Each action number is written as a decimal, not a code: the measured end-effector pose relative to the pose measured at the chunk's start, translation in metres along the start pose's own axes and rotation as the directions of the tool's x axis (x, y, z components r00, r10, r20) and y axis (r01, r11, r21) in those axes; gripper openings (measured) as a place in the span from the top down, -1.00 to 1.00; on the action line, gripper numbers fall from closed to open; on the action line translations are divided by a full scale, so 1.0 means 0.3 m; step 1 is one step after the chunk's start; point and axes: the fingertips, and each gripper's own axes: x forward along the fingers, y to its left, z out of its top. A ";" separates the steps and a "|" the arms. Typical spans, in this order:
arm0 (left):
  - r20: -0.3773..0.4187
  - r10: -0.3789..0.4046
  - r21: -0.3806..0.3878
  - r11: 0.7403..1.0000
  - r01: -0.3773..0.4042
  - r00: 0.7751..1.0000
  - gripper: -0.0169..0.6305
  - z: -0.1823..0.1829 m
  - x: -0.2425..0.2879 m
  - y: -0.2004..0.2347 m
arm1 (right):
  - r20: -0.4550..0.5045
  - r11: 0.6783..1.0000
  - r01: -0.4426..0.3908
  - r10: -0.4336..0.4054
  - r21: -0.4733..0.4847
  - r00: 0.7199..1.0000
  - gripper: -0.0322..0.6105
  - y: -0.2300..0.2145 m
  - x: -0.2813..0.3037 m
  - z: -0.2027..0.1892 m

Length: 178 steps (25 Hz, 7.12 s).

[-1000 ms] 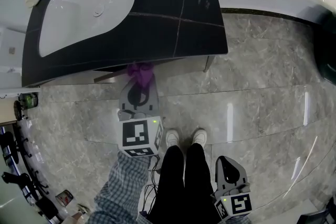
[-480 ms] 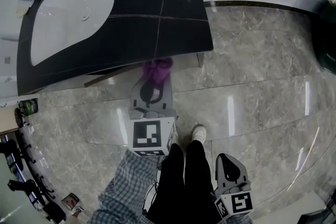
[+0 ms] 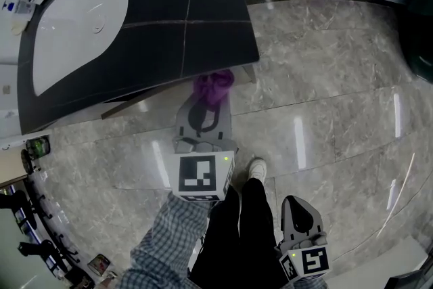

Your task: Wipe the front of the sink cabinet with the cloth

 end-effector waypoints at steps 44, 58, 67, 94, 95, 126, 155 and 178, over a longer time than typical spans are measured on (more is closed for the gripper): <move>-0.095 -0.109 -0.031 0.994 0.106 0.990 0.78 -0.319 0.157 -0.003 | -0.093 1.000 0.001 0.000 0.014 0.996 0.83 0.006 0.102 -0.088; -0.094 0.006 -0.061 0.998 -0.012 0.996 0.78 -0.388 0.023 0.258 | -0.143 0.991 -0.093 0.080 -0.092 0.987 0.83 0.157 0.223 -0.067; -0.098 0.096 -0.103 0.989 -0.106 0.991 0.78 -0.443 -0.112 0.450 | -0.174 0.977 -0.152 0.126 -0.150 0.977 0.83 0.287 0.270 -0.077; -0.167 0.373 -0.192 0.896 -0.401 0.913 0.78 -0.677 -0.443 0.887 | -0.268 0.927 -0.262 0.189 -0.269 0.945 0.83 0.483 0.361 -0.141; -0.175 0.380 -0.194 0.891 -0.411 0.908 0.78 -0.694 -0.452 0.893 | -0.271 0.925 -0.265 0.191 -0.270 0.943 0.83 0.482 0.365 -0.145; -0.280 0.440 -0.307 0.801 -0.514 0.853 0.78 -0.903 -0.269 0.801 | -0.234 0.974 -0.164 0.125 -0.154 0.964 0.83 0.256 0.338 -0.202; -0.249 0.147 -0.246 0.946 -0.210 0.957 0.78 -0.813 0.216 0.174 | -0.102 1.000 0.014 -0.012 0.016 0.995 0.83 -0.109 0.218 -0.182; -0.177 -0.148 -0.160 0.980 0.120 0.973 0.78 -0.680 0.413 -0.274 | -0.063 0.984 0.135 -0.129 0.116 0.990 0.83 -0.297 0.060 -0.245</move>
